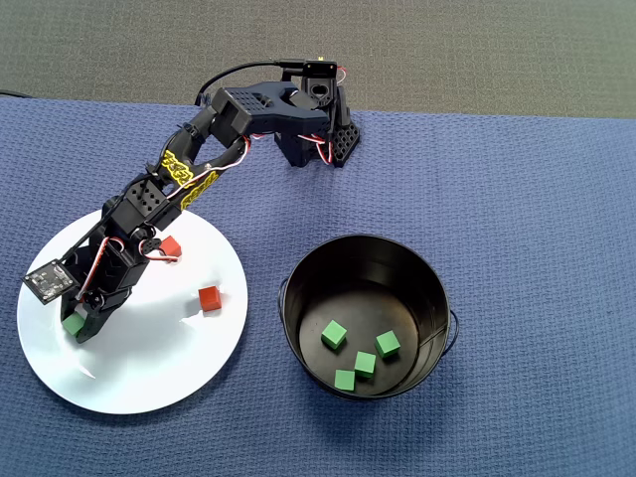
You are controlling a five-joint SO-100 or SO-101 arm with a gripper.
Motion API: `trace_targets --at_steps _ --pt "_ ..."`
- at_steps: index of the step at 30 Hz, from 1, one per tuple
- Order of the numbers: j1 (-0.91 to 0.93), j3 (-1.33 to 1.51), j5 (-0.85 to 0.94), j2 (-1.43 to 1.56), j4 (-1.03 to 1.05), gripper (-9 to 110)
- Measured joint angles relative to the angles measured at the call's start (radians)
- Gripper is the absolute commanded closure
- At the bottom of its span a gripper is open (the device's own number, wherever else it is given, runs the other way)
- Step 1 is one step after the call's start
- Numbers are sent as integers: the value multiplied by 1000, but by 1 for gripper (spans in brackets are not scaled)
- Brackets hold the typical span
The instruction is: Pick up the green cubes from the white plate and place them in the black recipient
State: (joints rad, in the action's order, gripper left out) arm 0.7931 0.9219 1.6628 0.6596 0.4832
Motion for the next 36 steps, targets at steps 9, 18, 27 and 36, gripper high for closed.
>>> trace_targets --at_steps 9,18,27,36 --pt "0 -2 -29 2 28 101" --pt "-8 -127 -265 172 403 101" --pt "-72 -75 -683 586 637 101" --pt "-299 209 -1258 982 678 102"
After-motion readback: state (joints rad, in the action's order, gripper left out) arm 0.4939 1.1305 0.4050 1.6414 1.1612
